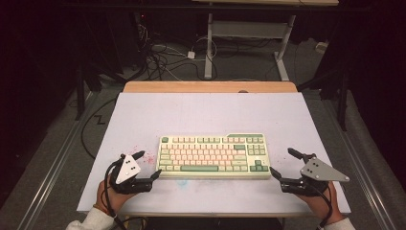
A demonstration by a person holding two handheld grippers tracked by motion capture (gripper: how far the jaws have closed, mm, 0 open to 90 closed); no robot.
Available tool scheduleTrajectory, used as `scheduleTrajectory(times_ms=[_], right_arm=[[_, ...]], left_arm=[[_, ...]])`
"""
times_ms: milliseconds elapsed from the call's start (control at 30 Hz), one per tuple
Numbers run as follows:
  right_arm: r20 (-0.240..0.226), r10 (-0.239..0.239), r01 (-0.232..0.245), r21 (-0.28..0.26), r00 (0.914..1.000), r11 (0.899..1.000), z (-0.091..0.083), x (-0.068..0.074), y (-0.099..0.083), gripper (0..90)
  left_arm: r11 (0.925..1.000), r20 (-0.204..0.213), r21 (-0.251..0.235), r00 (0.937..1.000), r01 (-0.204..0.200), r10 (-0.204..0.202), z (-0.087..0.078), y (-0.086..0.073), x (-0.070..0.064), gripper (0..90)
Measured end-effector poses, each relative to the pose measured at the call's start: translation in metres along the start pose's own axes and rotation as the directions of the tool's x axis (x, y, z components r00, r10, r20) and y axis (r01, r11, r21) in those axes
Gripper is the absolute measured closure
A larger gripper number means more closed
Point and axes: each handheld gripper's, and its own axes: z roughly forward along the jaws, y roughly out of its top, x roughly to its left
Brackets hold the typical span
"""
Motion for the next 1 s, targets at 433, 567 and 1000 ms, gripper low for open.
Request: scheduleTrajectory(times_ms=[433, 567, 1000], right_arm=[[-0.035, -0.002, 0.001, -0.01, 0.9994, 1.0, 0.002, 0.004, 0.007, 39.8], [-0.034, -0.01, 0.01, -0.008, 0.9994, 1.0, 0.002, 0.006, 0.007, 36.6], [-0.021, -0.029, 0.029, -0.008, 0.9993, 1.0, 0.006, 0.007, 0.009, 22.8]], left_arm=[[1.0, 0.046, -0.005, 0.9989, 0.009, -0.008, 0.0, 0.006, -0.002, 25.2], [0.9999, 0.045, 0.005, 0.9989, -0.012, 0.012, -0.001, 0.009, -0.001, 47.4], [0.9994, 0.109, 0.03, 0.9938, 0.017, -0.02, 0.006, 0.022, 0.0, 87.8]])
